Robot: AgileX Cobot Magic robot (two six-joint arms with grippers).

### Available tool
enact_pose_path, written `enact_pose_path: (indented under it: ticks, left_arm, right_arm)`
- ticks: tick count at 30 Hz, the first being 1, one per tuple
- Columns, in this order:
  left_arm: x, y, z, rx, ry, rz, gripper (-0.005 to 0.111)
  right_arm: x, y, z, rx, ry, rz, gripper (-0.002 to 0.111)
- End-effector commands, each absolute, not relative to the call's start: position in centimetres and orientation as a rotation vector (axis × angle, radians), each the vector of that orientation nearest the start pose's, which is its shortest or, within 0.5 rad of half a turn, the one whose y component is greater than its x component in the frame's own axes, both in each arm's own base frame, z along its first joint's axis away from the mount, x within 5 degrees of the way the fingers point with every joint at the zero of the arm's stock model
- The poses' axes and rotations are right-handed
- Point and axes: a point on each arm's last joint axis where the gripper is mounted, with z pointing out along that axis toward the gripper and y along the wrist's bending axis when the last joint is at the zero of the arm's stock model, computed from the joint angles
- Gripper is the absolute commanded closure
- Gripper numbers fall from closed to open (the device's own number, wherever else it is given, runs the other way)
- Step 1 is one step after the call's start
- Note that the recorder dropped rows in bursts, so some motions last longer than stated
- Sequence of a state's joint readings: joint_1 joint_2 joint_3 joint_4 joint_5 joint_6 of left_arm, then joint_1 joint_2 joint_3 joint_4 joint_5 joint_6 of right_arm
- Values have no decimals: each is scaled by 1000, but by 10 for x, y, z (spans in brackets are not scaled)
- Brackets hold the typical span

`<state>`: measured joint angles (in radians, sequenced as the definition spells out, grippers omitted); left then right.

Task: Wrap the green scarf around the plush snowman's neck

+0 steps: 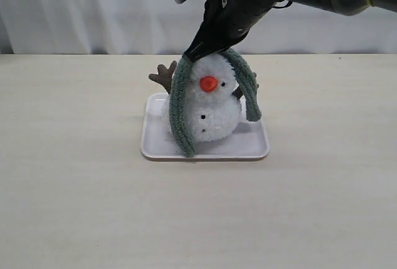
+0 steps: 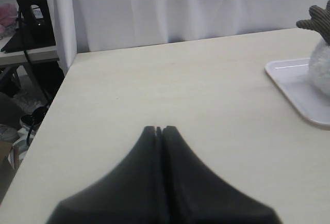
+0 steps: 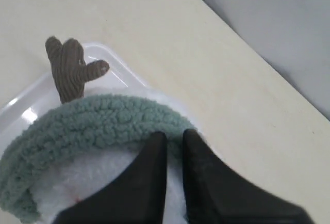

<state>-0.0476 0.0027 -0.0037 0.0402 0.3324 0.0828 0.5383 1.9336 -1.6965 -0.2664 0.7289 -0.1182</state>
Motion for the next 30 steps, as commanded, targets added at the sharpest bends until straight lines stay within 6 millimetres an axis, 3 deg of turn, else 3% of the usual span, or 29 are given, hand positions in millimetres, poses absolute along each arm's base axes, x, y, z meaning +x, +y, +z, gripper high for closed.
enact_pose_path:
  ticks: [1,8,21,30]
  left_arm:
    - [54,-1,184,142,1801,64,107]
    - [54,-1,184,142,1801,64,107]
    - [54,-1,184,142,1801,64,107]
    - [54,-1,184,142,1801,64,107]
  right_arm:
    - [396,220,284,-909,2212,-69,96]
    - [403,225,258,-929,2254,-75,96]
    - [411,231,264,-752,2185,37,96]
    - [419,227,254,-637,2216,32,96]
